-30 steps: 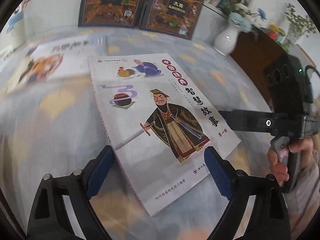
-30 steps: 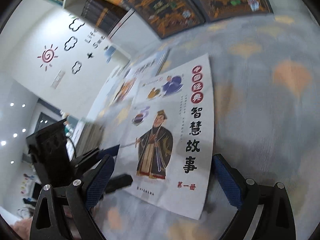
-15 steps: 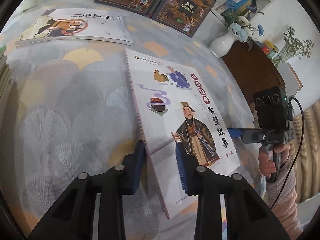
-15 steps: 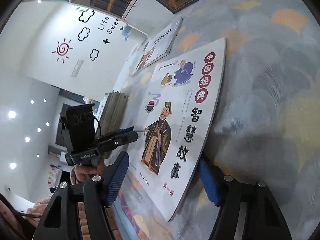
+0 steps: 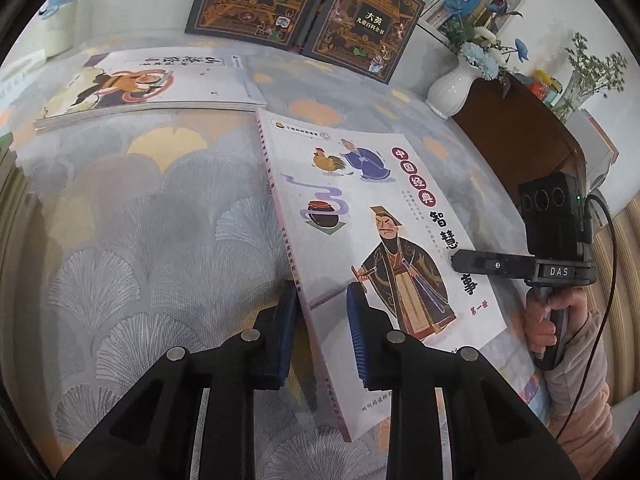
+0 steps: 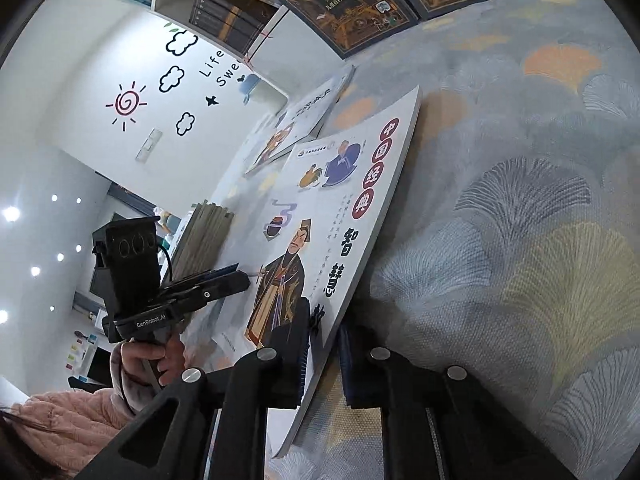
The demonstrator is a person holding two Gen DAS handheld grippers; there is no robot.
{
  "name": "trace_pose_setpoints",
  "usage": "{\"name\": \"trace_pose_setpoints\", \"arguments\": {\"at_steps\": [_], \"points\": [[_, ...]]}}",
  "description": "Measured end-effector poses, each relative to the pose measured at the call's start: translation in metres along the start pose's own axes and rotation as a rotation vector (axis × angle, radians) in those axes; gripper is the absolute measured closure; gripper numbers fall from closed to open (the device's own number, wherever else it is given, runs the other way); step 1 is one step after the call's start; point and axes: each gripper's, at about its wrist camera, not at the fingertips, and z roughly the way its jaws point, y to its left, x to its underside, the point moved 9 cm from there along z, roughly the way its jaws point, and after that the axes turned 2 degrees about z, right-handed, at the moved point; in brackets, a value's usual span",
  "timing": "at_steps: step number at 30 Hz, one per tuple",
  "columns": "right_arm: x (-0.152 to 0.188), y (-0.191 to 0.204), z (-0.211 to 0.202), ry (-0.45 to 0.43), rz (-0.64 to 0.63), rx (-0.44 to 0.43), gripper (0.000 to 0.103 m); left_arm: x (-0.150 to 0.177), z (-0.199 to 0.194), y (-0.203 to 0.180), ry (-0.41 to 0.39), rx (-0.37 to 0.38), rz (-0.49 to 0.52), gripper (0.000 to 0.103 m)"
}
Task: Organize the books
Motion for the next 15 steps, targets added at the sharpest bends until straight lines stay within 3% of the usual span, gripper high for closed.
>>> {"name": "trace_pose_setpoints", "arguments": {"at_steps": [6, 11, 13, 15], "points": [[-0.001, 0.002, -0.003, -0.041, 0.009, 0.053, 0.089, 0.001, -0.001, 0.001, -0.008, -0.024, 0.007, 0.078], [0.003, 0.015, -0.004, -0.101, 0.067, 0.182, 0.085, 0.002, -0.006, -0.006, 0.0, -0.094, 0.005, 0.078], [0.005, 0.023, -0.005, -0.099, 0.053, 0.186, 0.086, 0.003, -0.009, -0.008, 0.005, -0.125, 0.033, 0.078], [0.006, 0.029, -0.007, -0.097, 0.051, 0.18, 0.086, 0.003, -0.011, -0.007, 0.009, -0.096, 0.015, 0.078]]}}
